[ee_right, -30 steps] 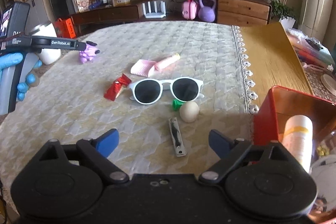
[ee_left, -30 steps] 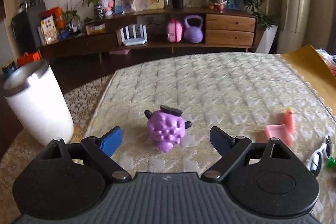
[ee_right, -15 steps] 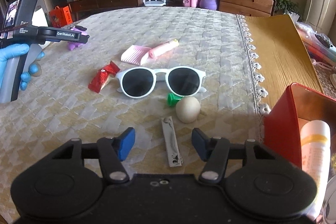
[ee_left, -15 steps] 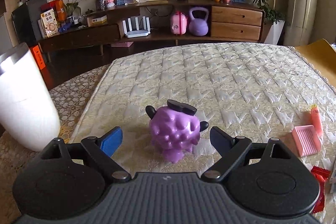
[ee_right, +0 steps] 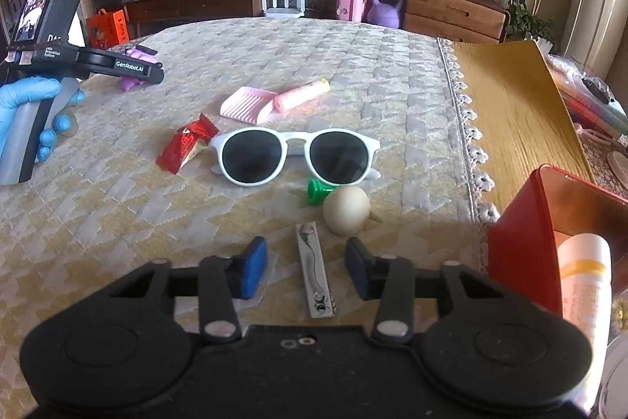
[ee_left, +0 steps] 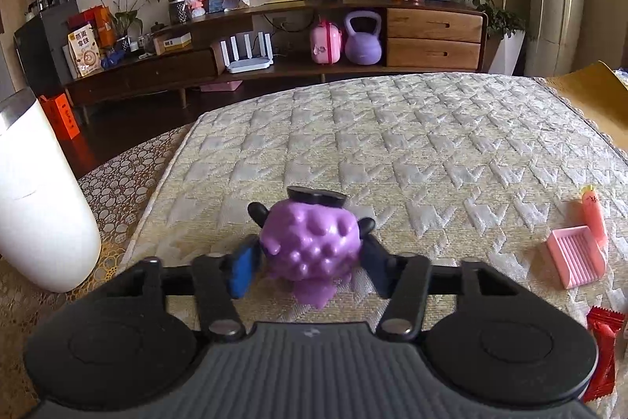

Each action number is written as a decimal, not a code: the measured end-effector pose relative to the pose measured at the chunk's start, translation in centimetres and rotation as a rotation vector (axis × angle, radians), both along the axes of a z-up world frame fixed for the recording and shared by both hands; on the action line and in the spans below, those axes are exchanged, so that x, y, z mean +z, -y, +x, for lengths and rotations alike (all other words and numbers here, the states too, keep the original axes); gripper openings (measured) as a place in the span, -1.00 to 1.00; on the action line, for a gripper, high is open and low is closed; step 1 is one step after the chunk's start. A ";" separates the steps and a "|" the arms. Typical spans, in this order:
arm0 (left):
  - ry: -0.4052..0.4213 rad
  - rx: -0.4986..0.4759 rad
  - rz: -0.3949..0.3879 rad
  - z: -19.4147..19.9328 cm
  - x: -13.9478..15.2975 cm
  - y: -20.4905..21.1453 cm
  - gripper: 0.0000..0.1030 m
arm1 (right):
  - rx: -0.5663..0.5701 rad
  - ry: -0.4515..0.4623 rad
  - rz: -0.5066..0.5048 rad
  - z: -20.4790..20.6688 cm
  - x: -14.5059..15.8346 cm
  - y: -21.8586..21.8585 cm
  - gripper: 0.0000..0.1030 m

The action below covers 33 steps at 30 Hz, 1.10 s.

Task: Organize rigid objects
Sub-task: 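Grasp the purple toy figure with the left tool while the right tool grasps the silver nail clipper, then carry the purple toy and nail clipper into the red box and open both tools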

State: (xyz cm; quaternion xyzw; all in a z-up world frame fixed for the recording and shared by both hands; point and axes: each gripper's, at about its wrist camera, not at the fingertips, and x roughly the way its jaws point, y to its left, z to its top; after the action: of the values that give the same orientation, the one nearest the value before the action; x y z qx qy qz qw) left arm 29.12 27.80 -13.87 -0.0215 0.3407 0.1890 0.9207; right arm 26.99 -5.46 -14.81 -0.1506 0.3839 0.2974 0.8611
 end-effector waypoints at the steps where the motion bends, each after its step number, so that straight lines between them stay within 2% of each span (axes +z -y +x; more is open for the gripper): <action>1: -0.005 0.002 0.001 0.0 0.0 0.1 0.04 | 0.002 0.003 -0.001 0.0 0.0 0.0 -0.42; 4: -0.020 0.007 0.011 -0.1 0.1 0.3 0.04 | 0.008 0.014 -0.012 -0.1 0.0 0.0 -0.72; 6: -0.030 0.020 0.003 -0.1 0.3 0.3 0.04 | 0.003 0.015 -0.012 -0.1 0.1 0.1 -0.80; 11: -0.038 0.041 -0.027 -0.9 1.0 0.3 0.03 | 0.004 0.048 -0.019 -0.7 0.6 0.4 -0.80; 16: -0.006 0.032 -0.077 -3.1 2.2 1.0 0.03 | 0.006 0.051 0.009 -1.8 1.6 1.0 -0.80; 24: 0.014 -0.014 -0.104 -6.5 6.0 4.2 0.03 | -0.002 0.057 0.063 -3.7 4.0 2.7 -0.80; 28: 0.010 -0.037 -0.150 -8.4 7.7 6.1 0.03 | -0.015 0.065 0.085 -4.8 5.3 3.9 -0.80; 33: 0.000 -0.089 -0.161 -10.3 9.2 9.2 0.03 | -0.031 0.080 0.106 -6.2 7.0 5.8 -0.80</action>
State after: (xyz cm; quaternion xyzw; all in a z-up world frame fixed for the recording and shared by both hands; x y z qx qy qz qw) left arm 18.78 18.59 -4.63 -0.0802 0.3556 0.1200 0.9234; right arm 20.80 -11.28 -7.84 -0.1104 0.3353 0.2977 0.8870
